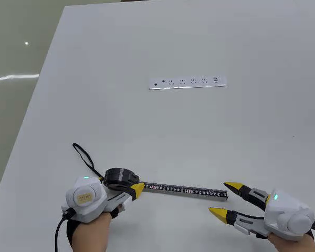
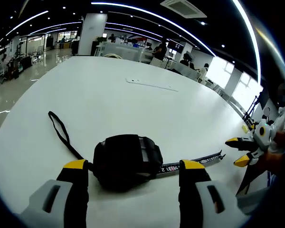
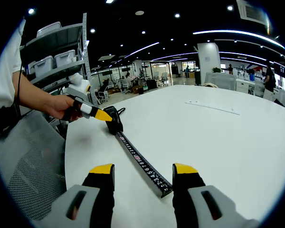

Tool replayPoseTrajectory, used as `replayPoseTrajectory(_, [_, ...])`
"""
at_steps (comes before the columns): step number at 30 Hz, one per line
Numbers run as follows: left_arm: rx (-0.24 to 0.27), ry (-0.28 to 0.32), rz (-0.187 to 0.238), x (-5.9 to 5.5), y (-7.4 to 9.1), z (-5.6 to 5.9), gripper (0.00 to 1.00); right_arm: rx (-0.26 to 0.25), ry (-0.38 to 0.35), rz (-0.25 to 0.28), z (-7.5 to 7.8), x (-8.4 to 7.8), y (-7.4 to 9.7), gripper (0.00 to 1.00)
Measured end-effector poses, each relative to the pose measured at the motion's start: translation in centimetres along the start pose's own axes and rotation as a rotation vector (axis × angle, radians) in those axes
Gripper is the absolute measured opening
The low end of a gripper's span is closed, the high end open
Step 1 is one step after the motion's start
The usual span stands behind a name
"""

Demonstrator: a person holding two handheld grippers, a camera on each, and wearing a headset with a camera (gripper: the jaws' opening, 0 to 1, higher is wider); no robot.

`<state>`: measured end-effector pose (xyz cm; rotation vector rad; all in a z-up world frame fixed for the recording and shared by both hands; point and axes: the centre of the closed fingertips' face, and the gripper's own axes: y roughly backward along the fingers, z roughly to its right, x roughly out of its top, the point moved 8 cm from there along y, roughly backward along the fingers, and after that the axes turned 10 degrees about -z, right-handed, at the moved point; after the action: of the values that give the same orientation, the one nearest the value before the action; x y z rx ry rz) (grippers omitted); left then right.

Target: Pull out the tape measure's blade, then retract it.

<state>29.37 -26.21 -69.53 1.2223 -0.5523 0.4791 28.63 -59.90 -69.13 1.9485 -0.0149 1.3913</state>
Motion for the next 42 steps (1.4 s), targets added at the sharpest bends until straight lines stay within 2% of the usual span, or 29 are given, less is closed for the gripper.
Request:
replayPoseTrajectory(18, [0.02,0.033,-0.004,0.2,-0.2,-0.2,0.73,0.028,0.005,-0.018,0.8,-1.0,-0.5,0.47])
replayPoseTrajectory(21, [0.015,0.048,0.008,0.5,-0.2,0.0,0.73,0.034,0.004,-0.024,1.0,-1.3,-0.6,0.47])
replayPoseTrajectory(32, [0.024,0.051,-0.005,0.7,-0.5,0.3,0.72,0.041,-0.007,-0.017,1.7,-1.2,-0.8,0.46])
replayPoseTrajectory(42, [0.026,0.066,-0.011,0.6,-0.8,0.0,0.72,0.046,-0.009,-0.015,2.2,-1.3,-1.1,0.45])
